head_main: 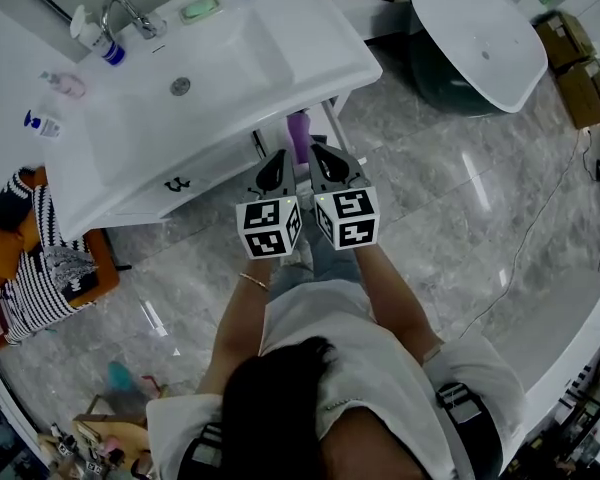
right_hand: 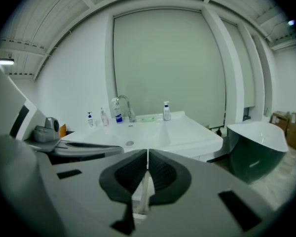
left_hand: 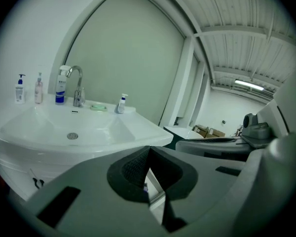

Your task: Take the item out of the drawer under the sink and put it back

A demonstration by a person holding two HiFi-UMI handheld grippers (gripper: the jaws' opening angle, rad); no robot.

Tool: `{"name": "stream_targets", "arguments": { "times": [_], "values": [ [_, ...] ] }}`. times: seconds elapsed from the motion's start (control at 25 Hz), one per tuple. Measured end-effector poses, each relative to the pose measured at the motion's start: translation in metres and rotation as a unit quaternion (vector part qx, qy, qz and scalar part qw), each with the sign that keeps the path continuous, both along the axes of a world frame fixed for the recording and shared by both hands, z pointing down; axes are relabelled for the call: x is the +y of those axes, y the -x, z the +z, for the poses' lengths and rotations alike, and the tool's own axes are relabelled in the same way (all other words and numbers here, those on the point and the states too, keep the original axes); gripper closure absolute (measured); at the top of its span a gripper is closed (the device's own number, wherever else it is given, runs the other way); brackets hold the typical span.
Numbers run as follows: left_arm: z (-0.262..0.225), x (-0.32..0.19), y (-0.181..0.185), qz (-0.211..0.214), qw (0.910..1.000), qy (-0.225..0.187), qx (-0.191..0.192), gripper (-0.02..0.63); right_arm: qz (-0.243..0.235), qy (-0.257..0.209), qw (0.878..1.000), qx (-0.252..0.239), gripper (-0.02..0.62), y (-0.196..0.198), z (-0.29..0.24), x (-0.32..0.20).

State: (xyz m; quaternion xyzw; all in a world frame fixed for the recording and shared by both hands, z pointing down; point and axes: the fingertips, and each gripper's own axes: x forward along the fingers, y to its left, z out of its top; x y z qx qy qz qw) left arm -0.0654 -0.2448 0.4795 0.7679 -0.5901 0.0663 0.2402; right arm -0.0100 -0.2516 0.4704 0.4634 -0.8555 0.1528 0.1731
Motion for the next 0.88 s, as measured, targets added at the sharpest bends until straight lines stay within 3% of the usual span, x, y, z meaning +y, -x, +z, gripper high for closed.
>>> {"name": "stream_targets", "arguments": {
  "times": [0.32, 0.88],
  "values": [
    [0.045, -0.025, 0.002, -0.012, 0.9985, 0.054, 0.003, 0.603, -0.010, 0.056, 0.998, 0.017, 0.577, -0.004, 0.050, -0.024],
    [0.128, -0.061, -0.004, -0.030, 0.9899, 0.138, 0.011, 0.603, -0.015, 0.141, 0.990, 0.003, 0.575, -0.011, 0.128, -0.070]
  ]
}}
